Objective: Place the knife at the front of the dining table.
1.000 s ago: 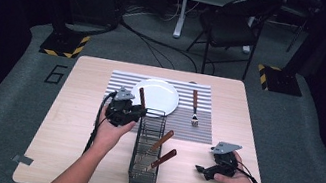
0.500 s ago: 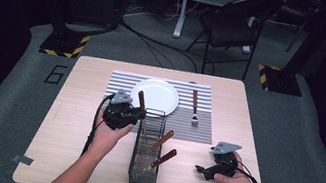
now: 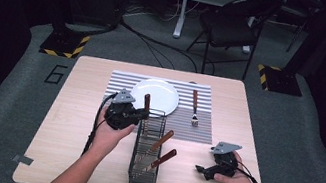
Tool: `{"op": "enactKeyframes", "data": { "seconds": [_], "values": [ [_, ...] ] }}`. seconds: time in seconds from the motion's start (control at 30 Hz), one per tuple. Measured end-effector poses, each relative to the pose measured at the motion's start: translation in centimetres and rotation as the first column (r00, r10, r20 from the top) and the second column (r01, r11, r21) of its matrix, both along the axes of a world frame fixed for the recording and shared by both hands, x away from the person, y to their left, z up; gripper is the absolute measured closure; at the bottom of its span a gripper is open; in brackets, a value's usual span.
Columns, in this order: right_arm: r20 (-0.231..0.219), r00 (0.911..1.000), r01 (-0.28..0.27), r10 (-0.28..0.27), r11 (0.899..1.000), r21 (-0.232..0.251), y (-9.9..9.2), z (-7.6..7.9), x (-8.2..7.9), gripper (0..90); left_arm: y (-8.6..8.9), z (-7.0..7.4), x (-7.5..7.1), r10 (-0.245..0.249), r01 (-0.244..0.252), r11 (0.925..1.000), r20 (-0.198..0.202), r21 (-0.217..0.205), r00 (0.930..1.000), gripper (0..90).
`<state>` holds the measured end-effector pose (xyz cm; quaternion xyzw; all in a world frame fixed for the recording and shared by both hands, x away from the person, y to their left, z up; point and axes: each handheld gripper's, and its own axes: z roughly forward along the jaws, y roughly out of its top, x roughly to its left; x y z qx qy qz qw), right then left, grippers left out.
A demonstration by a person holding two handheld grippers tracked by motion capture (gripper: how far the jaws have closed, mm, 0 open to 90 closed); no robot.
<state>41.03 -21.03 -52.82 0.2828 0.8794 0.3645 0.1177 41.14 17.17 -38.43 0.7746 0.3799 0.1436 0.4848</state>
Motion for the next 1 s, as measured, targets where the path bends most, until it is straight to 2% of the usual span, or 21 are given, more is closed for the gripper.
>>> {"op": "enactKeyframes", "data": {
  "seconds": [0.1,0.4,0.57,0.7,0.77,0.87,1.0],
  "values": [
    [0.002,1.0000,-0.001,0.001,1.000,-0.001,0.0,0.0,0.0,0.0,0.2,1.0,-0.1,-0.002,0.002,0.9999,0.014,0.012,0.9999,80.5],
    [-0.002,1.0000,0.002,-0.002,1.000,0.000,0.0,0.0,0.0,0.0,0.5,3.6,-0.3,-0.001,0.000,1.0000,0.037,0.003,0.9993,80.5],
    [-0.002,1.0000,0.002,-0.002,1.000,0.001,0.0,0.0,0.0,0.0,0.8,5.6,-0.3,0.000,0.001,0.9998,0.056,-0.019,0.9984,80.5],
    [-0.002,1.0000,0.003,-0.003,1.000,0.001,0.0,0.0,0.0,0.0,1.0,7.0,-0.3,0.000,0.001,1.0000,0.071,-0.009,0.9975,80.5],
    [-0.003,1.0000,0.002,-0.002,1.000,0.001,0.0,0.0,0.0,0.0,1.1,7.8,-0.3,-0.002,0.004,0.9998,0.079,-0.018,0.9969,80.5],
    [-0.002,1.0000,0.002,-0.002,1.000,0.001,0.0,0.0,0.0,0.0,1.4,8.7,-0.3,-0.005,0.007,0.9994,0.084,-0.034,0.9965,80.5],
    [-0.003,1.0000,0.003,-0.003,1.000,0.001,0.0,0.0,0.0,0.0,2.0,9.6,-0.3,0.005,-0.002,0.9994,0.095,-0.034,0.9954,80.5]
  ]
}}
